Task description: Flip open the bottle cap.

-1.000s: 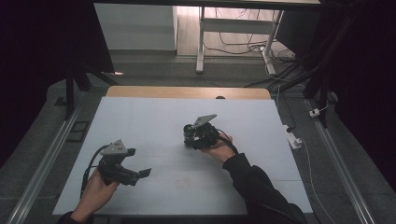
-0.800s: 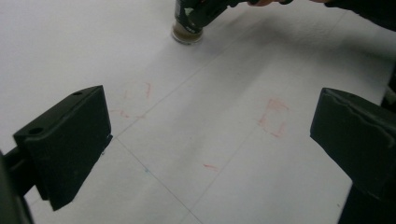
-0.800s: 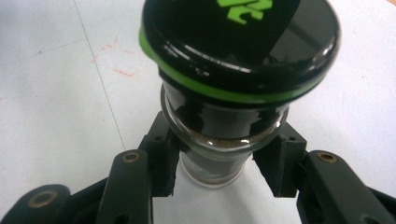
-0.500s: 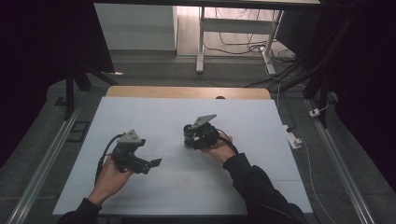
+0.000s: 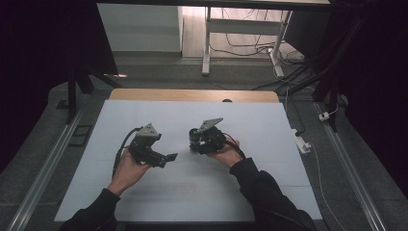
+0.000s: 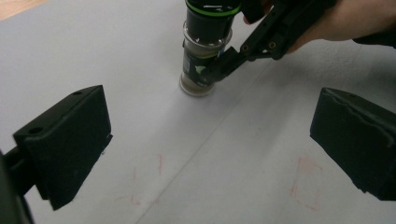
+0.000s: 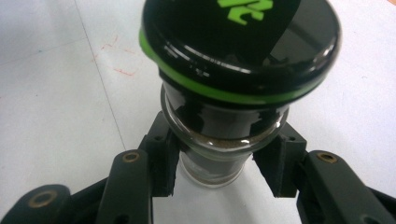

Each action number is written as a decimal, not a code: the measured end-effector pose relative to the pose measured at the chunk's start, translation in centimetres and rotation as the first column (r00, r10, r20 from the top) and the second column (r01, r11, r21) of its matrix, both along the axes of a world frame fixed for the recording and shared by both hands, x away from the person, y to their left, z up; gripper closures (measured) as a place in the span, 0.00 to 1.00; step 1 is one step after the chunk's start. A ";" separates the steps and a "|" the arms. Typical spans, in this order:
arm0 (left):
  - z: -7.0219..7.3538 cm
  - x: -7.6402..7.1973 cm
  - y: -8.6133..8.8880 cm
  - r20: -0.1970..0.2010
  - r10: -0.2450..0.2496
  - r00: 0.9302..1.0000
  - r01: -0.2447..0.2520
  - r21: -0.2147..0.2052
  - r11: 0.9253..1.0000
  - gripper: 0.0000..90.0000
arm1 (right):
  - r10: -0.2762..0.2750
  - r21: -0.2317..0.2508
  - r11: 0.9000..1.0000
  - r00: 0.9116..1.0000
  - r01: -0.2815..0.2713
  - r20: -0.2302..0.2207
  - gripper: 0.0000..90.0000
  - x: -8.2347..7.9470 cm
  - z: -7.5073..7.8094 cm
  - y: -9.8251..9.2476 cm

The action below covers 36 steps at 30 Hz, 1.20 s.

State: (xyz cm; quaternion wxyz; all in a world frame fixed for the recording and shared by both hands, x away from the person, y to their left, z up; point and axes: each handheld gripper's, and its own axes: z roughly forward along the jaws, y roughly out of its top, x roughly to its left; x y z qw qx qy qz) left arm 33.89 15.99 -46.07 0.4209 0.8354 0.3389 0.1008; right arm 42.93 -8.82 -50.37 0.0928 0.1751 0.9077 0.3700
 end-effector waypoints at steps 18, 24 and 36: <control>-0.6 2.8 -1.2 0.007 -0.075 0.997 0.075 -0.007 0.997 0.42 | 0.000 0.004 1.000 1.000 0.000 0.000 0.59 0.0 0.0 0.0; -0.9 3.3 -2.4 0.009 -0.139 0.990 0.139 0.002 0.990 0.78 | 0.000 0.005 1.000 1.000 0.000 0.000 0.59 0.0 0.0 0.0; -1.6 4.2 -4.8 -0.014 -0.145 0.989 0.146 0.031 0.989 0.99 | -0.001 0.003 1.000 1.000 0.001 0.003 0.59 0.0 0.0 0.0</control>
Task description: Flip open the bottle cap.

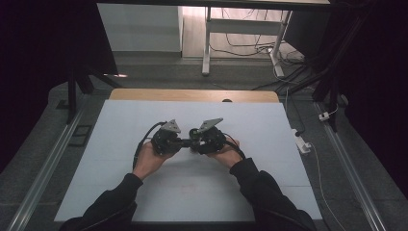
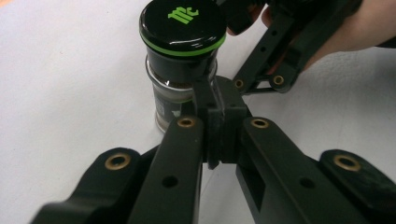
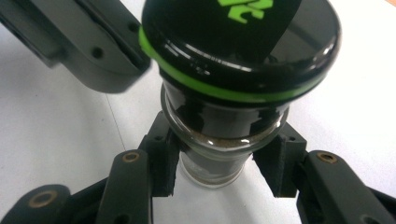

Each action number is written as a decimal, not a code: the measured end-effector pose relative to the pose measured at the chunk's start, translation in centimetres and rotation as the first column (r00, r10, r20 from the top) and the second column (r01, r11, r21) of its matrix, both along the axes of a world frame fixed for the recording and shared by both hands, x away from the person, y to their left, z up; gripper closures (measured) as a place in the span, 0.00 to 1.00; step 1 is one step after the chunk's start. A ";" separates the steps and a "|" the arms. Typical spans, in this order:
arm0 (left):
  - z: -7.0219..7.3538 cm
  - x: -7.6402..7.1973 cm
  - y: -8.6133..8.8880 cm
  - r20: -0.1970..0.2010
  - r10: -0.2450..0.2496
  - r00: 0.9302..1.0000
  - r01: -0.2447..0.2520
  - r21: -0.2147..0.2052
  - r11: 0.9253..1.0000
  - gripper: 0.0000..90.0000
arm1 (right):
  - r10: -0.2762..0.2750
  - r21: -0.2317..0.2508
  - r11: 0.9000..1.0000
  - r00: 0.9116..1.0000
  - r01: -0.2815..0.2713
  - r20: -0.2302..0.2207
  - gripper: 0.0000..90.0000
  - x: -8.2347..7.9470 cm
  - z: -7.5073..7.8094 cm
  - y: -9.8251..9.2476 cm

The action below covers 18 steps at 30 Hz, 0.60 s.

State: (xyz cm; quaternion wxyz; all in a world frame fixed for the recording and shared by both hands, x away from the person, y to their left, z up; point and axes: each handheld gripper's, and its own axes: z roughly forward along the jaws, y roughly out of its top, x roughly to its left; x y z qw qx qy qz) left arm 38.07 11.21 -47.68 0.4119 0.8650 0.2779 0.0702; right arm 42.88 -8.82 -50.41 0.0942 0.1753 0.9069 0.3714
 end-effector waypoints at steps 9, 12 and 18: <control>0.1 0.1 -0.2 -0.002 0.002 1.000 -0.002 -0.007 1.000 0.99 | 0.001 0.000 1.000 1.000 -0.001 0.000 0.59 0.0 0.0 0.0; 0.4 0.0 -0.2 0.002 0.006 1.000 -0.006 -0.018 1.000 0.99 | -0.001 0.002 1.000 1.000 0.001 -0.001 0.59 0.0 0.0 0.0; 0.7 -0.1 -0.2 -0.001 0.006 1.000 -0.006 -0.022 1.000 0.99 | 0.000 -0.001 1.000 1.000 0.000 0.001 0.59 0.0 0.0 0.0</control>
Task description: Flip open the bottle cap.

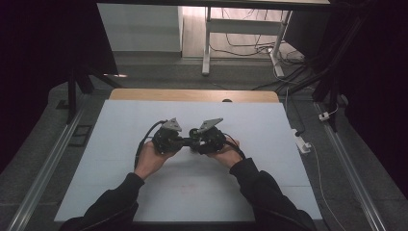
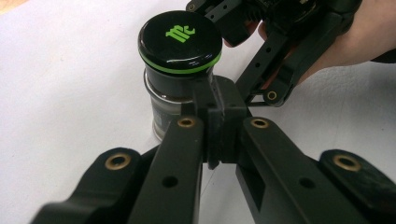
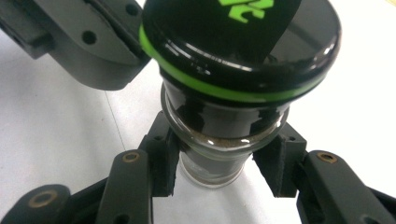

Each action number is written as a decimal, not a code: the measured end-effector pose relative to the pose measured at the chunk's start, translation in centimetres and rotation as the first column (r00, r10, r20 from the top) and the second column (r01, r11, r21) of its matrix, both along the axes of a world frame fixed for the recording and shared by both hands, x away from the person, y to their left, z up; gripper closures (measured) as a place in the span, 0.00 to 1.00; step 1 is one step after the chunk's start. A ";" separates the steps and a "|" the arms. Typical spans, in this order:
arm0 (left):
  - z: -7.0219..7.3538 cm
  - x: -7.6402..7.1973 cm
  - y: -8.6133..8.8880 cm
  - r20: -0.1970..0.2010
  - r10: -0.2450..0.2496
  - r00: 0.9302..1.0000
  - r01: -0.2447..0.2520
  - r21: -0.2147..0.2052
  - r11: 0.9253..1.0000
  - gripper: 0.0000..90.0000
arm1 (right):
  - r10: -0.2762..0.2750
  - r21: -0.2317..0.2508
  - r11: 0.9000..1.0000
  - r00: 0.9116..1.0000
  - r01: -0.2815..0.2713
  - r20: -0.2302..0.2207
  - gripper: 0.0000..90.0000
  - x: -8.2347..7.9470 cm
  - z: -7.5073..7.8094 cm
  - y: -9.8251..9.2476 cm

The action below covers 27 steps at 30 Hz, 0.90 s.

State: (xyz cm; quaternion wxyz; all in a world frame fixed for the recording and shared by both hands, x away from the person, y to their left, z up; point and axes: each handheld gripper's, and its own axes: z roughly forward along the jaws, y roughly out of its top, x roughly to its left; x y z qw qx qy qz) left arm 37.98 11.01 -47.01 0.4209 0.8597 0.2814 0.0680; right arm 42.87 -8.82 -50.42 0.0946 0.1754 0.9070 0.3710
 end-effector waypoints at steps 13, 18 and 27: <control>0.8 0.0 -0.1 0.012 0.012 1.000 -0.012 -0.022 1.000 0.99 | 0.000 -0.003 1.000 1.000 0.000 0.001 0.59 0.0 0.0 0.0; 1.0 0.2 0.0 0.009 0.021 1.000 -0.020 -0.032 0.999 0.99 | -0.004 -0.002 1.000 1.000 0.004 -0.004 0.59 -0.1 0.0 0.0; 1.7 0.7 0.1 0.011 0.025 1.000 -0.025 -0.039 0.999 0.99 | -0.004 -0.001 1.000 1.000 0.004 -0.002 0.59 0.0 0.0 0.0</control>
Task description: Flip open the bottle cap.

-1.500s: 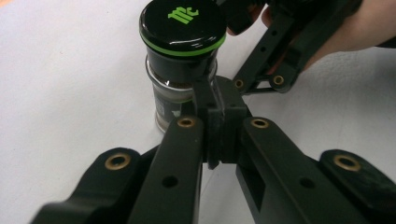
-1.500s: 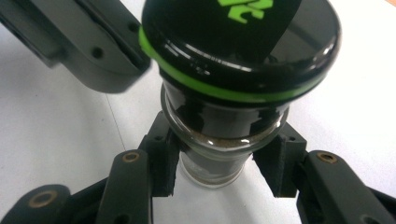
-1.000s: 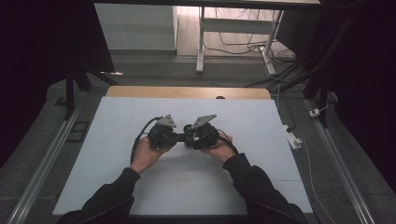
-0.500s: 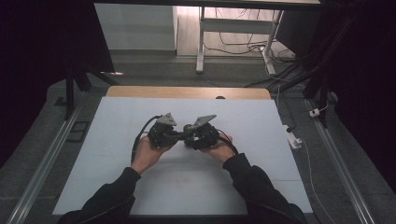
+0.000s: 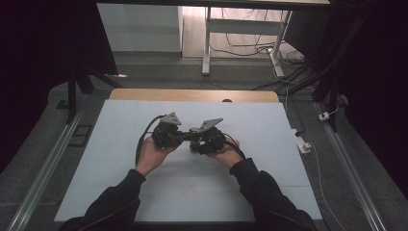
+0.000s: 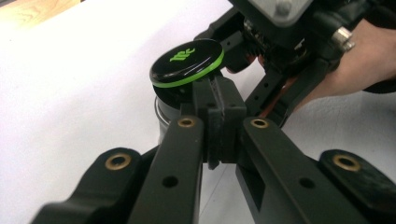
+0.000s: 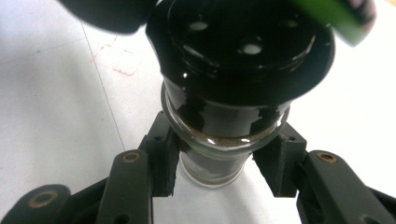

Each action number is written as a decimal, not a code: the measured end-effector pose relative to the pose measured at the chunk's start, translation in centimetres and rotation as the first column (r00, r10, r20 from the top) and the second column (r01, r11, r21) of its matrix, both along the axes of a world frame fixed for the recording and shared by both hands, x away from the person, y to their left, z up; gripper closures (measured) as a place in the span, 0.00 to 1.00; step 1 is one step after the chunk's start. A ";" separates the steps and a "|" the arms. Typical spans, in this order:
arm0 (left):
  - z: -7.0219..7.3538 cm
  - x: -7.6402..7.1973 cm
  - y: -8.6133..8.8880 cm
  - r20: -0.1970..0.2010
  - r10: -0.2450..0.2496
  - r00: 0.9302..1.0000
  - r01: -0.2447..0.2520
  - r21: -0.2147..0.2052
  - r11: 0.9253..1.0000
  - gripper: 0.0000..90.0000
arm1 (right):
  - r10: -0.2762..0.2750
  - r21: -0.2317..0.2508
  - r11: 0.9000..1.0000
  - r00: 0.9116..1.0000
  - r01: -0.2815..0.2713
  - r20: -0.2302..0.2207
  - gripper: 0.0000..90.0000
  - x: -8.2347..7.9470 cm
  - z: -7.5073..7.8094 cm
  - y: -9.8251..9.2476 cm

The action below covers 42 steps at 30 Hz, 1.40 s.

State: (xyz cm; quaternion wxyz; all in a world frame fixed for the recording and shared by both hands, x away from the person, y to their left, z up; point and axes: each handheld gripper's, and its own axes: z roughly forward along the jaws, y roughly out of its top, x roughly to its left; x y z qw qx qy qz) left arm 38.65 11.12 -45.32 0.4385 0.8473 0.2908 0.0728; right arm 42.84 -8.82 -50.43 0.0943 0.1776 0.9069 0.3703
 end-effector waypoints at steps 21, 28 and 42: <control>1.0 2.6 -0.1 0.004 0.072 0.997 -0.072 0.009 0.997 0.99 | 0.010 -0.005 1.000 1.000 -0.010 0.010 0.59 0.0 0.0 0.0; 1.0 2.2 0.5 0.003 0.072 0.997 -0.072 0.021 0.997 0.95 | 0.014 -0.006 1.000 1.000 -0.013 0.011 0.59 0.0 0.0 0.0; 1.3 0.4 1.7 -0.008 0.082 0.997 -0.082 0.006 0.997 0.65 | -0.010 -0.001 1.000 1.000 0.010 0.007 0.48 -0.3 0.3 0.1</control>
